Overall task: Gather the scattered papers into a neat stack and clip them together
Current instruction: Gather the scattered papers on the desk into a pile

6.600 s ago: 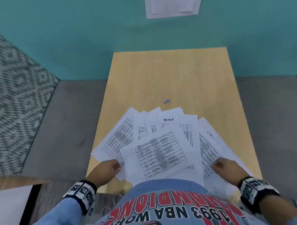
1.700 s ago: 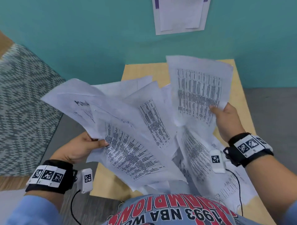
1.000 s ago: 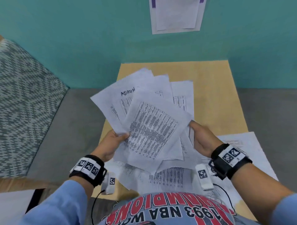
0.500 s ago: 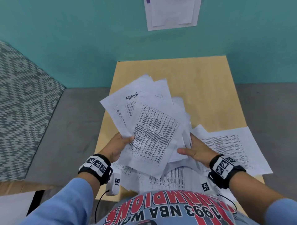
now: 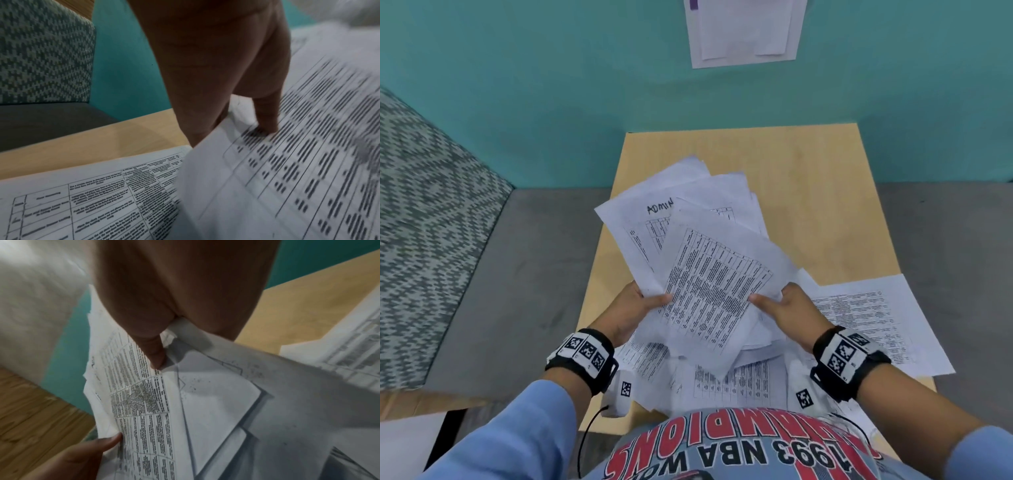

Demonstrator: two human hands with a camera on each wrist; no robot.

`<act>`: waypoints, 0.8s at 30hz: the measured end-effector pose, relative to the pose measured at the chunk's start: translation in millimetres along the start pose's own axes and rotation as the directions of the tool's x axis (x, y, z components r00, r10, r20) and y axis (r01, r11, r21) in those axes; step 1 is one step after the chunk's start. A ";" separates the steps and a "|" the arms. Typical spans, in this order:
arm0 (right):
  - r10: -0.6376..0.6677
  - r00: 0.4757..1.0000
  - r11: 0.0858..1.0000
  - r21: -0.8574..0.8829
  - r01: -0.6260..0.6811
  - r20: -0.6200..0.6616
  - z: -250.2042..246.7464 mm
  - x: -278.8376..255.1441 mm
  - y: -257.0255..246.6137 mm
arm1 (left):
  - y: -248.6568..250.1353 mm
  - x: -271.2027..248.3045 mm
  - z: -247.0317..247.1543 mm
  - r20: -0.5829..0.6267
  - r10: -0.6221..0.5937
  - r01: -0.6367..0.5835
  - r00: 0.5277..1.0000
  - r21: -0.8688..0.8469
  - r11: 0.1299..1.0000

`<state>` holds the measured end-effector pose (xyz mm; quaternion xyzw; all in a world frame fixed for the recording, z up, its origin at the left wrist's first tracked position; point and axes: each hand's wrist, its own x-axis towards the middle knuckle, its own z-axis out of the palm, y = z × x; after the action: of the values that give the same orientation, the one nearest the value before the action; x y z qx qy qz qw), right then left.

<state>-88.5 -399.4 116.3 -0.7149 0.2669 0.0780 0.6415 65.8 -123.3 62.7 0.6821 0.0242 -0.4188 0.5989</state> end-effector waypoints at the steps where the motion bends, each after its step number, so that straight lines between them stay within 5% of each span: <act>1: 0.001 1.000 1.000 -0.008 -0.001 0.012 -1.7 -4.6 -7.8 | 0.9 -0.7 -1.7 0.009 0.010 -0.010 1.000 -0.001 1.000; 12: -0.125 0.980 0.985 -0.101 0.142 0.157 -38.8 -17.5 -47.8 | 64.7 -33.6 13.9 0.186 0.126 -0.136 0.974 0.039 0.990; 19: -0.335 0.942 0.942 0.024 0.335 0.020 -49.0 -49.4 -95.0 | 95.9 -58.8 23.0 -0.076 0.337 -0.318 0.939 0.187 0.929; 24: -0.239 0.969 0.970 0.034 0.241 -0.055 -39.0 -45.8 -64.8 | 77.9 -62.7 33.2 -0.015 0.427 -0.416 0.904 0.199 0.888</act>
<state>-105.0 -421.7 200.3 -0.7306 0.1960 -0.0236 0.6537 48.8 -143.7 164.7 0.7372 -0.1472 -0.2595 0.6062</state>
